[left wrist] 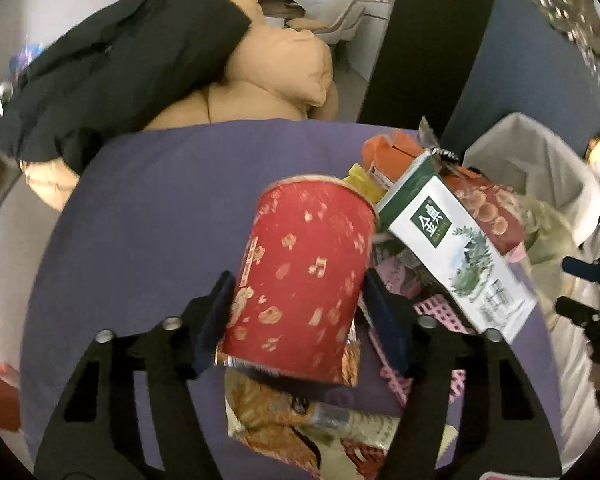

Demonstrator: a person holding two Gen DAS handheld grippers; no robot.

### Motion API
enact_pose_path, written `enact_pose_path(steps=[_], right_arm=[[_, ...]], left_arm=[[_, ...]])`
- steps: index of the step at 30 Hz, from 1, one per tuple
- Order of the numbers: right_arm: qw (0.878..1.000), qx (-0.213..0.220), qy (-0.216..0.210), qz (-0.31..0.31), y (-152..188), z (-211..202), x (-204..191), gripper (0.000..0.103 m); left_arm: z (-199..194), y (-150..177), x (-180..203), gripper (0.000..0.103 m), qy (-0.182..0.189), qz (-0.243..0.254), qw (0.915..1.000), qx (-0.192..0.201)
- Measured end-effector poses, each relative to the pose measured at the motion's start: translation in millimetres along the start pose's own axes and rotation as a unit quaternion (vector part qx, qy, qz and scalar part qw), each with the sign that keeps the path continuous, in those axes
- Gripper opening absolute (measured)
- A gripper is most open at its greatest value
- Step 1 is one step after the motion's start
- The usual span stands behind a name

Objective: Collect trash
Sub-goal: 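Grasp the red paper cup with the left tool while the right tool grasps the SATINE milk carton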

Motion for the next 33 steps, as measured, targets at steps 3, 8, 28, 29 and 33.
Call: enact_pose_path(steps=[3,8,28,29,33], right_arm=[[1.0,0.008,-0.004,-0.021,-13.2,-1.4,-16.3,0.059],[0.999,0.017,-0.012,-0.048,-35.6,8.1,-45.5,0.059],[0.998,-0.017,-0.022,-0.06,-86.1,72.2,-87.6,0.055],[0.998,-0.015,-0.03,-0.054,-83.0,65.6,-84.8,0.053],[0.998,-0.007,-0.049,-0.03,-65.5,38.5,-69.9,0.052]], left_arm=[[-23.2,13.8,-3.0,0.058,0.014,-0.021,0.9995,0.017],[-65.4,36.8,-3.1,0.058,0.035,-0.053,0.997,0.044],[-78.5,100.8,-4.1,0.058,0.055,-0.092,0.9942,0.011],[-79.8,100.5,-3.5,0.058,0.056,-0.092,0.9941,0.013],[-81.8,96.8,0.4,0.059,0.06,-0.087,0.9943,0.014]])
Point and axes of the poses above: each gripper's, at about its wrist camera, not at the fingertips, and z roughly the way its jaws point, x to its right, y to its underside, the point moved 1 cm from there along z, roughly the way its jaws point, and after that the axes turned 3 degrees about -z, right-handed, at the moved point
